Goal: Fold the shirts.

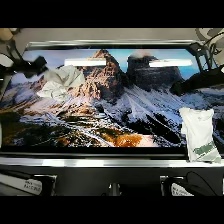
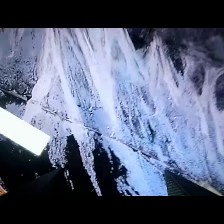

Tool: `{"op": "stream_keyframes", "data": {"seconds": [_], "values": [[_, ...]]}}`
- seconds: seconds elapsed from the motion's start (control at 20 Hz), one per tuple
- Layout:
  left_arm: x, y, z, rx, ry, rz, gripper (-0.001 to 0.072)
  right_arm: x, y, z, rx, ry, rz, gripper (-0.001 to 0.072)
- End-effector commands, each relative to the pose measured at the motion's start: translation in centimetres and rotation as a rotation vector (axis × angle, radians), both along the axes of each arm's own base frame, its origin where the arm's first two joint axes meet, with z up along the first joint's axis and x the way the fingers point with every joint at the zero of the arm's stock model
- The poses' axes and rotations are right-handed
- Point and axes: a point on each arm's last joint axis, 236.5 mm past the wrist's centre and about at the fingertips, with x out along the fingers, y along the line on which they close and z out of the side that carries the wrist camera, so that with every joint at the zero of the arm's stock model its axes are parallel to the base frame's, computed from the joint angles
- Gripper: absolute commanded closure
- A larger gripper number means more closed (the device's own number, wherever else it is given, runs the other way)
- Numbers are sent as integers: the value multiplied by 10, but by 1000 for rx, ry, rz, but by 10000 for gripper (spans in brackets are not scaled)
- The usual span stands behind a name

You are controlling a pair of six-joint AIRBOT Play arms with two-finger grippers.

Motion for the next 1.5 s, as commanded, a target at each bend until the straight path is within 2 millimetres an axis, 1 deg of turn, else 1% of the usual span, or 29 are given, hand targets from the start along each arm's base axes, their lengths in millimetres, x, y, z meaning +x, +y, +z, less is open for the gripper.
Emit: {"op": "stream_keyframes", "data": {"seconds": [0.0,0.05,0.1,0.15,0.2,0.25,0.3,0.35,0.45,0.55,0.6,0.65,0.7,0.75,0.8,0.85,0.9,0.95,1.0,1.05,1.1,1.15,1.2,1.25,1.3,1.35,1.4,1.45], "values": [[-65,-75,179,147,-423,-286,679,3,-8,67,-74,-241,-8,46],[-95,-100,215,158,-501,-337,679,-3,-8,88,-79,-299,-17,47],[-127,-128,243,151,-563,-396,679,-13,-7,107,-72,-341,-33,47],[-154,-153,260,137,-606,-455,679,-26,-4,126,-62,-380,-51,47],[-179,-182,267,115,-629,-527,679,-39,-2,144,-60,-420,-58,47],[-199,-210,263,91,-628,-599,679,-52,-2,160,-66,-458,-68,47],[-216,-241,250,66,-604,-682,679,-67,-4,176,-77,-497,-85,47],[-230,-270,229,45,-561,-759,679,-81,-7,190,-89,-531,-108,47],[-254,-330,167,-2,-439,-883,679,-108,-16,213,-122,-594,-164,47],[-277,-388,99,-84,-293,-920,679,-131,-24,232,-158,-652,-201,47],[-292,-416,67,-101,-234,-951,679,-138,-25,237,-171,-670,-208,47],[-309,-437,39,-91,-182,-999,678,-143,-25,240,-173,-679,-209,47],[-324,-454,16,-77,-132,-1045,610,-146,-24,239,-171,-674,-207,47],[-331,-459,3,-59,-94,-1075,255,-146,-23,233,-164,-647,-205,47],[-326,-453,-1,-22,-74,-1087,-13,-145,-22,219,-159,-588,-198,47],[-310,-434,-1,52,-66,-1083,-13,-144,-21,200,-155,-508,-186,47],[-282,-400,1,163,-55,-1052,-13,-143,-19,173,-153,-391,-162,45],[-249,-355,4,274,-29,-980,-13,-142,-15,144,-136,-270,-134,44],[-220,-309,7,361,5,-899,-13,-139,-8,111,-109,-144,-97,44],[-198,-260,5,426,65,-816,-13,-134,1,77,-73,-29,-50,44],[-183,-205,-4,477,159,-723,-13,-130,9,47,-37,60,-12,44],[-177,-152,-20,501,270,-632,-13,-125,16,14,0,146,13,44],[-176,-108,-36,486,364,-546,-13,-122,20,-15,30,221,24,44],[-181,-64,-57,450,464,-445,-13,-125,27,-44,69,306,37,44],[-190,-30,-78,412,547,-366,-13,-130,34,-66,106,381,62,45],[-203,-1,-99,355,629,-289,-13,-136,44,-82,150,443,88,45],[-216,15,-117,282,687,-228,-13,-139,52,-92,190,476,111,45],[-226,22,-134,199,719,-188,-13,-141,58,-100,217,497,124,44]]}}
